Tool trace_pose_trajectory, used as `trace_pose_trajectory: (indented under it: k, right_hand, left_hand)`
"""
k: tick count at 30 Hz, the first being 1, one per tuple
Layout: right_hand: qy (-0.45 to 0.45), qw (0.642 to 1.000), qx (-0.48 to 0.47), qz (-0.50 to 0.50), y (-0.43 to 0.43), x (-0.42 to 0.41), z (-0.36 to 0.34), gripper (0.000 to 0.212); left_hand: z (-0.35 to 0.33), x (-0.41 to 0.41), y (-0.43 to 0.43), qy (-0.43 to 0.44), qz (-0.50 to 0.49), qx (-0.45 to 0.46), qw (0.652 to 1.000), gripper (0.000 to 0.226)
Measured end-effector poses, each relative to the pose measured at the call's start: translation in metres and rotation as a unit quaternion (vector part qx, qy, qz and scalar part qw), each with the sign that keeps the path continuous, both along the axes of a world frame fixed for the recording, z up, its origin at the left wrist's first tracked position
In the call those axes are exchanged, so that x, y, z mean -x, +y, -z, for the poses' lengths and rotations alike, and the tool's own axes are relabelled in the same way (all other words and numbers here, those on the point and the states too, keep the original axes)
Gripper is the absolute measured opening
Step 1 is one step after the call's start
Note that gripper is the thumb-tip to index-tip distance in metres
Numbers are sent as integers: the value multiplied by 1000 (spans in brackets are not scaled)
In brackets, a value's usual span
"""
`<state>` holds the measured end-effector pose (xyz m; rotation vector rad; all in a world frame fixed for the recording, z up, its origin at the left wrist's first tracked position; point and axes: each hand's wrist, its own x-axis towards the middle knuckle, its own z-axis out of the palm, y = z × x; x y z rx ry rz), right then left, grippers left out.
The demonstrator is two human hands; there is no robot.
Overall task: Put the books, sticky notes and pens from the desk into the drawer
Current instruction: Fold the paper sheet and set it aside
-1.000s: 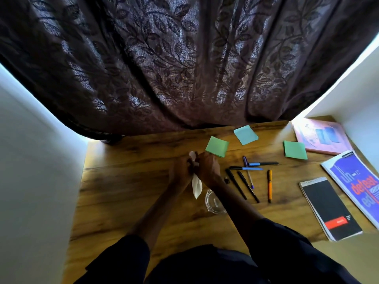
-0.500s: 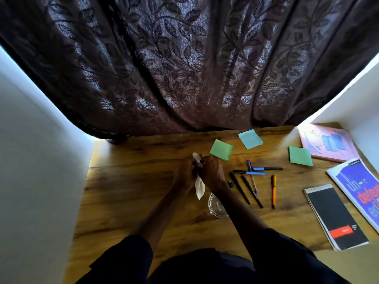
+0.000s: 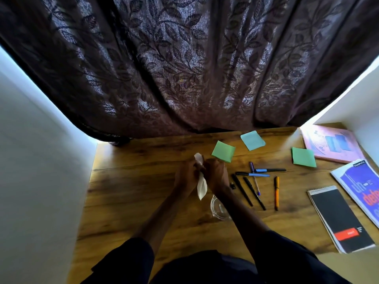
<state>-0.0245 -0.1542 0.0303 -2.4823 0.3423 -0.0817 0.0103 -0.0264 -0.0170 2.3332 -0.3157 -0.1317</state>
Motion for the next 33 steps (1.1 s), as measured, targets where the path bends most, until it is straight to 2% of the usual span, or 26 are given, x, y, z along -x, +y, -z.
trace_pose_trajectory:
  k: [5, 9, 11, 14, 17, 22, 25, 28, 31, 33]
  right_hand:
    - [-15, 1000, 3, 3, -4, 4, -8, 31]
    - [-77, 996, -19, 35, -12, 8, -13, 23]
    - [-49, 997, -35, 49, -20, 9, -12, 20]
    - [52, 997, -54, 16, -28, 9, -3, 21]
    - [101, 989, -108, 2, -24, 11, 3, 28]
    - [98, 978, -181, 36, -19, 14, -2, 24]
    - [106, 972, -205, 41, -21, 20, 0, 20]
    - [84, 973, -210, 37, -24, 29, -4, 18]
    - [64, 974, -214, 28, -25, 37, -8, 29]
    - [84, 967, -239, 27, -36, 40, -9, 32]
  left_hand:
    - [-13, 4, -2, -2, -6, -3, 1000, 12]
    - [-34, 17, -6, 5, -56, -13, 998, 29]
    - [-41, 24, -10, 50, -85, -4, 995, 44]
    - [-38, 32, -17, 138, -84, -5, 987, 69]
    - [-32, 36, -24, 164, -86, -31, 982, 85]
    - [-30, 37, -21, 148, -97, -71, 982, 88]
    - [-29, 42, -14, 138, -108, -115, 978, 81]
    - [-31, 49, -12, 127, -124, -114, 977, 74]
    - [-34, 52, -11, 122, -141, -111, 976, 72]
    - [-43, 58, -17, 121, -162, -108, 973, 71]
